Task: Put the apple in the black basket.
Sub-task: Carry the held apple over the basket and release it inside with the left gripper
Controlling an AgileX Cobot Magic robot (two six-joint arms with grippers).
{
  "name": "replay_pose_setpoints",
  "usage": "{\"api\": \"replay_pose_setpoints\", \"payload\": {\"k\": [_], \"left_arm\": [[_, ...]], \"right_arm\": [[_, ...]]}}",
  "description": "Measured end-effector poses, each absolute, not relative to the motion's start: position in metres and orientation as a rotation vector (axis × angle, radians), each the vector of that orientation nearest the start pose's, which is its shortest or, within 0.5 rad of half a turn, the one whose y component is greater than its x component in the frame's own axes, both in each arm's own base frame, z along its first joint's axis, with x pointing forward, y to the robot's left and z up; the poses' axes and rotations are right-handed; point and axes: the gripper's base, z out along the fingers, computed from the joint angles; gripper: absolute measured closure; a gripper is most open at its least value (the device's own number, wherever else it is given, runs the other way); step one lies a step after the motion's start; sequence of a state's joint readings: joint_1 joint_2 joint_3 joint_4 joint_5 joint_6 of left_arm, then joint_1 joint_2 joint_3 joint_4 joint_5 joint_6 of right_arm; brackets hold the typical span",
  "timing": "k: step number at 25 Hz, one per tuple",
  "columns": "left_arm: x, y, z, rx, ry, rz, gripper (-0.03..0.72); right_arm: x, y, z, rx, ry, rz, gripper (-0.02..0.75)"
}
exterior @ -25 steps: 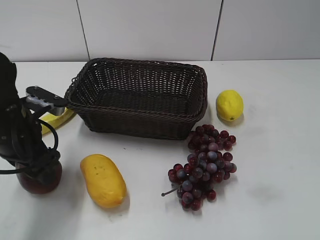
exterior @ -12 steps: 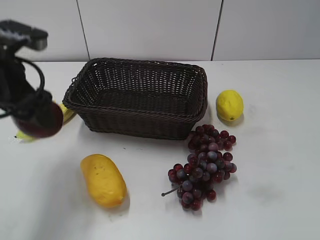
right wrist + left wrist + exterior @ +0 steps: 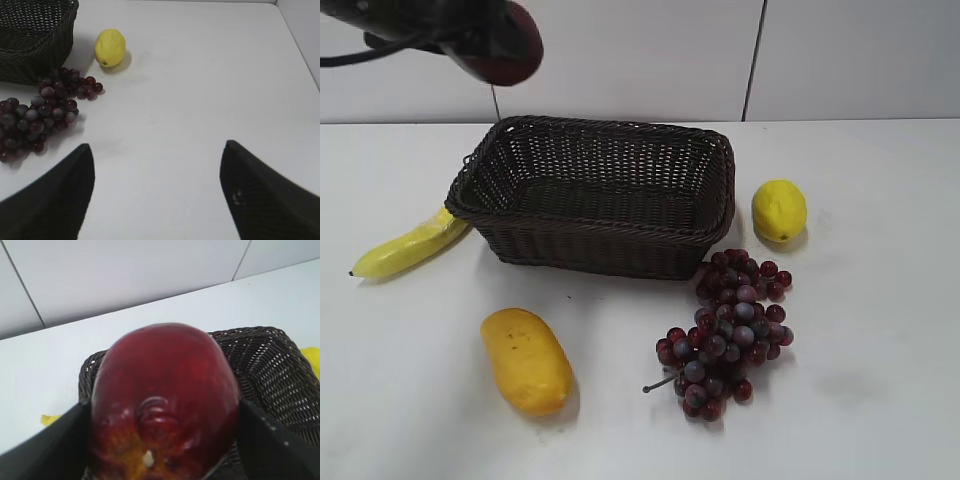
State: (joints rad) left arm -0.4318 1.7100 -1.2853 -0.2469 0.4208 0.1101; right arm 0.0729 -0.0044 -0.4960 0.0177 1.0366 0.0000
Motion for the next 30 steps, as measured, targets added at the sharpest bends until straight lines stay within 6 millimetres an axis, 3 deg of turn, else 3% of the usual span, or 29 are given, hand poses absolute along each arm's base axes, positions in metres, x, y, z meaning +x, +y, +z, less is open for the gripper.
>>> {"api": "replay_pose_setpoints", "payload": {"k": [4,11,23,30], "left_arm": [[0.36,-0.185,0.236,0.448,2.355,-0.372,0.056],[0.382,-0.207,0.202,0.569,2.484,-0.325,0.056],[0.428,-0.233,0.207,0.768,2.76,-0.261,0.057],[0.435,-0.236,0.181,0.802,2.837,-0.222,0.057]], "right_arm": [[-0.004,0.001,0.278,-0.074,2.019,0.067,0.148],[-0.004,0.001,0.278,-0.074,2.019,0.067,0.148],[-0.004,0.001,0.278,-0.074,2.019,0.067,0.147],[-0.004,0.001,0.278,-0.074,2.019,0.067,0.148]]}}
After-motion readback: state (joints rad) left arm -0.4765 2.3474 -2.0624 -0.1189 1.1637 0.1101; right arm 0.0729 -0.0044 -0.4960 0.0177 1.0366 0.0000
